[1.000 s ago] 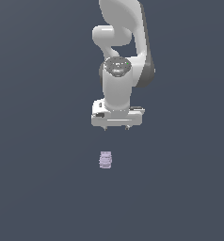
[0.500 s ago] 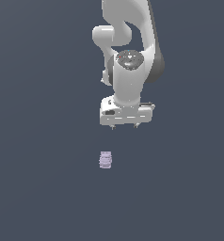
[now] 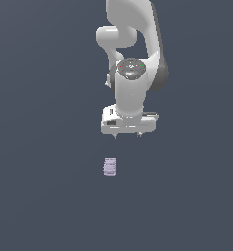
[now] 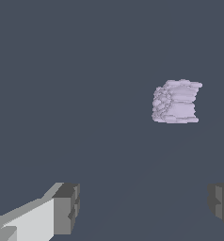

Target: Pick up the object and move it to a goal position.

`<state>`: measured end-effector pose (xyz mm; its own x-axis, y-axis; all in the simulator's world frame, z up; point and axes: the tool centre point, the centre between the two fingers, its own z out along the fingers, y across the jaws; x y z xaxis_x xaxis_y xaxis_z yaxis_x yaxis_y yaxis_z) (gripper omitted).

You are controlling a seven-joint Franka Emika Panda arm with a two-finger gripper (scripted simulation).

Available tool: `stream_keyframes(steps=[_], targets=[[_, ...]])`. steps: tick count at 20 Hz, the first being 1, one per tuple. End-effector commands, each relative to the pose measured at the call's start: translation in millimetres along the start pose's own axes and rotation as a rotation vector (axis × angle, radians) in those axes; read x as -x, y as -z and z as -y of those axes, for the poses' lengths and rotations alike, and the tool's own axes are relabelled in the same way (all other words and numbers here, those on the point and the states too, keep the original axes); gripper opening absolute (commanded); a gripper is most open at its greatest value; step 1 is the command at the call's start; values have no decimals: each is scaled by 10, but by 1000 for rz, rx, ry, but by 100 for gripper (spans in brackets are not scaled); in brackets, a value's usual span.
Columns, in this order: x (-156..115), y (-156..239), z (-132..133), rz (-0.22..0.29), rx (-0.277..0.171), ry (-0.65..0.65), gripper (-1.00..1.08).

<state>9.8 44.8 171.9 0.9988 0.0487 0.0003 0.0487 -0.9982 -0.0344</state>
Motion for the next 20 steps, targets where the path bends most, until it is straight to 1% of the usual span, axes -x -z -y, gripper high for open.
stream_keyframes(steps=[1, 5, 12, 20], targets=[[-77, -59, -67, 0, 2, -9, 100], [-243, -194, -214, 0, 7, -28, 100], [-550, -513, -546, -1, 21, -66, 100], [-717, -746, -775, -1, 32, -89, 100]])
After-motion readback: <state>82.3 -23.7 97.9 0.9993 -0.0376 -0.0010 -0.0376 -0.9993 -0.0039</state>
